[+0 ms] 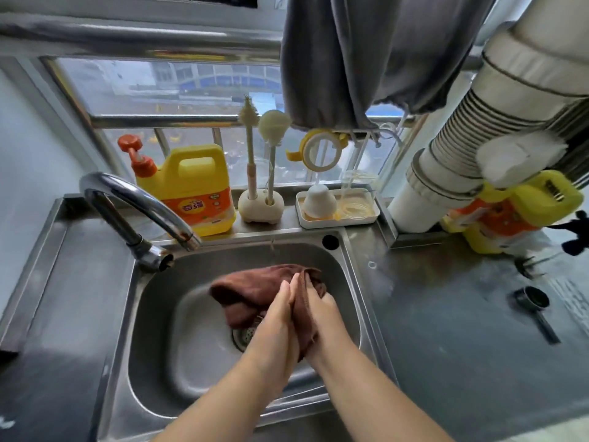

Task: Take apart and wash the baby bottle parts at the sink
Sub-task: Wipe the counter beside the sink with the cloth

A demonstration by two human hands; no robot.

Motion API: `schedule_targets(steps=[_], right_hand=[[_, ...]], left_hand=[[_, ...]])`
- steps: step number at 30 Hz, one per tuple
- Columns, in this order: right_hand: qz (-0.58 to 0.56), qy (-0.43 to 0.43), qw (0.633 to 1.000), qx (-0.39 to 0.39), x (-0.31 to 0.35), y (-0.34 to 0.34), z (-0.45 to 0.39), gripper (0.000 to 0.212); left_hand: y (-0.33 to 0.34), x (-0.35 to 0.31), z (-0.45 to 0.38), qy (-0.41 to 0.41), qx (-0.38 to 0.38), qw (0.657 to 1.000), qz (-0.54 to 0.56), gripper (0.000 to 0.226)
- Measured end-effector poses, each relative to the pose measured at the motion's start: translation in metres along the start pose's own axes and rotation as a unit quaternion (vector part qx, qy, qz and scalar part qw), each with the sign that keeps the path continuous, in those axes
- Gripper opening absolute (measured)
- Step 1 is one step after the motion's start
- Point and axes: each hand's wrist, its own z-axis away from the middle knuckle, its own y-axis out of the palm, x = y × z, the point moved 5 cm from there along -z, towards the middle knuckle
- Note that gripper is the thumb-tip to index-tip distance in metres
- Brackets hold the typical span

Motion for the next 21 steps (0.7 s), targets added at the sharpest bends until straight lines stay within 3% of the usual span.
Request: schedule_targets(steps=[1,2,4,6,7,9,11,12,13,15,16,19,21], right_hand=[[0.010,0.009,1.000,-0.019,-0.001,-0.004,-0.001,0.027],[0.019,0.019,0.999,-0.027,-0.005,-0.010,-0.002,0.031],[0.056,0.038,0.997,-0.046,-0.013,-0.025,-0.007,0.042],[0.110,0.045,0.992,-0.048,-0.016,-0.047,-0.007,0.047],[0.193,0.014,0.980,-0.045,-0.009,-0.061,-0.007,0.048],[0.404,-0.069,0.912,-0.020,0.015,-0.089,-0.004,0.046],[0.482,-0.068,0.870,0.082,0.036,-0.106,0.000,0.038],[0.505,-0.045,0.852,0.130,0.044,-0.113,0.002,0.032],[0.529,-0.026,0.832,0.165,0.052,-0.117,0.002,0.025],[0.565,-0.043,0.806,0.173,0.074,-0.127,-0.001,0.013],[0.581,-0.073,0.798,0.143,0.087,-0.133,-0.006,0.011],[0.635,-0.159,0.756,-0.031,0.121,-0.157,-0.024,0.021],[0.667,-0.193,0.709,-0.121,0.138,-0.160,-0.033,0.027]], left_hand=[[0.001,0.002,-0.005,0.013,-0.021,0.996,-0.090,0.047],[0.001,0.003,-0.006,0.051,0.013,0.967,-0.249,0.049],[-0.001,0.012,-0.011,0.101,0.055,0.861,-0.496,0.049],[0.008,0.018,-0.010,0.130,0.062,0.782,-0.607,0.048],[0.013,0.015,-0.007,0.156,0.068,0.757,-0.631,0.044],[0.023,0.004,-0.004,0.239,0.052,0.703,-0.668,0.029],[0.031,0.002,-0.019,0.224,0.085,0.720,-0.652,0.040],[0.032,0.009,-0.032,0.160,0.128,0.743,-0.637,0.055],[0.036,0.020,-0.041,0.078,0.177,0.746,-0.637,0.066],[0.040,0.040,-0.059,0.019,0.230,0.702,-0.674,0.062],[0.039,0.045,-0.070,0.010,0.222,0.702,-0.677,0.049],[0.051,0.052,-0.090,-0.007,0.152,0.765,-0.625,0.005],[0.058,0.056,-0.100,0.008,0.106,0.758,-0.643,0.008]])
